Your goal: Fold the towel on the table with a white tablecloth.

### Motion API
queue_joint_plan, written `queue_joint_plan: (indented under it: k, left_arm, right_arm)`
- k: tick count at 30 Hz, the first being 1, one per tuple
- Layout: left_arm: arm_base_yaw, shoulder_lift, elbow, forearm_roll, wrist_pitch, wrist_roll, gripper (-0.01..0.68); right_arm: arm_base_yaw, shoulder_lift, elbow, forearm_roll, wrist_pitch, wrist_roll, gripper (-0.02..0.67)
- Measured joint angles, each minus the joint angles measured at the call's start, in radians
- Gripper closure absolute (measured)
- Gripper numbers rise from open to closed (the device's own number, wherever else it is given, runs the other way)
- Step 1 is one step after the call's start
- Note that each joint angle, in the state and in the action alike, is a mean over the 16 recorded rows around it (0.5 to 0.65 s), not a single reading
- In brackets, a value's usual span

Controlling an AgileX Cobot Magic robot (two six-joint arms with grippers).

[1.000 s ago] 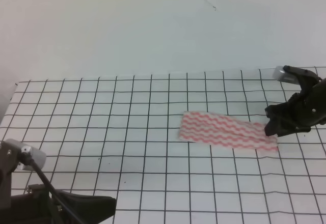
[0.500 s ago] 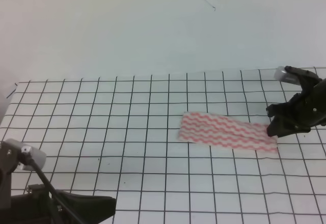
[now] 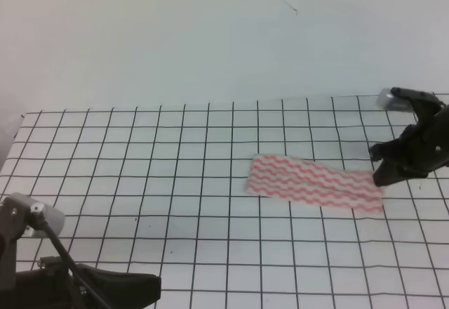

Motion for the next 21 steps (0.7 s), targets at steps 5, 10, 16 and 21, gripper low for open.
queue_joint_plan:
  k: [5,10,16,21]
  left_arm:
    - [0.0,0.0,0.0,0.005,0.005,0.0,0.672]
    - [0.0,0.0,0.0,0.009,0.014,0.0,0.672]
    - [0.0,0.0,0.0,0.012,0.032,0.0,0.672]
    - [0.0,0.0,0.0,0.012,0.048,0.0,0.672]
  right_arm:
    - [0.007,-0.02,-0.003,0.024,0.021,-0.022,0.643]
    - [0.019,-0.029,-0.006,0.046,0.023,-0.04,0.643]
    - [0.031,-0.028,-0.007,0.014,0.003,-0.027,0.643]
    - [0.034,-0.028,-0.007,-0.044,-0.019,-0.007,0.643]
